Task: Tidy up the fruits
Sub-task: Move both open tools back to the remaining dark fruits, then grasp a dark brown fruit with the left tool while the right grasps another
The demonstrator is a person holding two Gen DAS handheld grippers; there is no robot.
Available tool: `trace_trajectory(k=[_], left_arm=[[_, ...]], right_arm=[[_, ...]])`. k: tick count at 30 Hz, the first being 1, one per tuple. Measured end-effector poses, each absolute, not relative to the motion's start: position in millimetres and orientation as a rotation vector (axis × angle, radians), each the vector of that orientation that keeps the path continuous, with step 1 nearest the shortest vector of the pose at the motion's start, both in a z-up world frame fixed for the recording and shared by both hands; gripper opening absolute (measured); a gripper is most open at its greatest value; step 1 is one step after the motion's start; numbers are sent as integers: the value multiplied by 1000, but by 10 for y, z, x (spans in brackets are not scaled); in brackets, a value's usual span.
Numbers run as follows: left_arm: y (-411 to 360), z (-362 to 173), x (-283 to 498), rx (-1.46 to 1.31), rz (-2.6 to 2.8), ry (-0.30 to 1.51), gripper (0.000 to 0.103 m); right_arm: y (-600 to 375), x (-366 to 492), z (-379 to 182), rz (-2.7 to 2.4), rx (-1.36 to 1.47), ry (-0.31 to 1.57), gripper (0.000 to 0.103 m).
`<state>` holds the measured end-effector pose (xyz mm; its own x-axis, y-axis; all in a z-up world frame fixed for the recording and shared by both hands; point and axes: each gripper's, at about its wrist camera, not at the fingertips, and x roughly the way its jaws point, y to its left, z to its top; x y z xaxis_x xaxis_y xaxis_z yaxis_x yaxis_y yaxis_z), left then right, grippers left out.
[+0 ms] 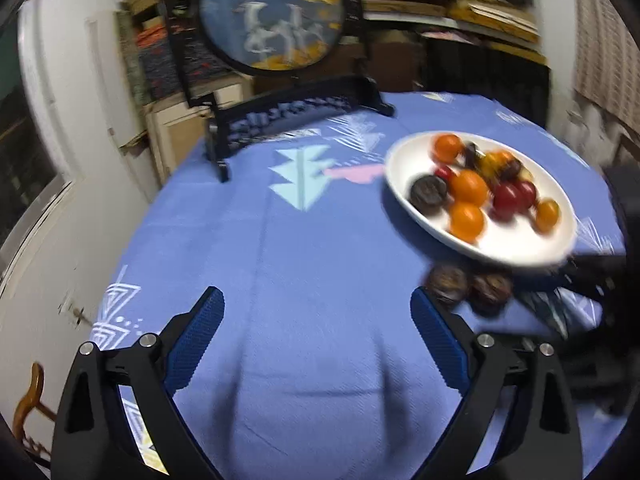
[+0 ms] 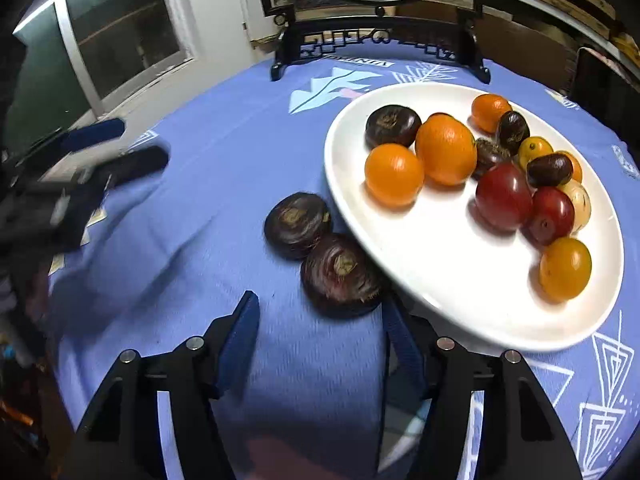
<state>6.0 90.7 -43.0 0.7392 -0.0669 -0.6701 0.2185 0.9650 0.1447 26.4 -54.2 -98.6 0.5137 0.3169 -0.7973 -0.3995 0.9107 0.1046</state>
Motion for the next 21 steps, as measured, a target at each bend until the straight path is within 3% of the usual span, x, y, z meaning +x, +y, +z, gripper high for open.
trace_trajectory(k=[1, 13, 15, 17, 21], left_arm=[[873, -452, 50, 226, -175, 729, 92], [235, -727, 243, 287, -337, 809, 90], [123, -782, 335, 294, -364, 830, 77], [72, -878, 437, 288, -357, 897, 39], [143, -860, 357, 232, -361, 918, 39]], right_arm=[[-554, 255, -982, 438, -97, 933, 42], [-1319, -278, -816, 494, 0, 902, 42], [-1436, -319, -800, 480, 21, 892, 42], [-1511, -353, -803, 473, 30, 886, 42], [-1580, -444, -806, 490, 32, 879, 42]])
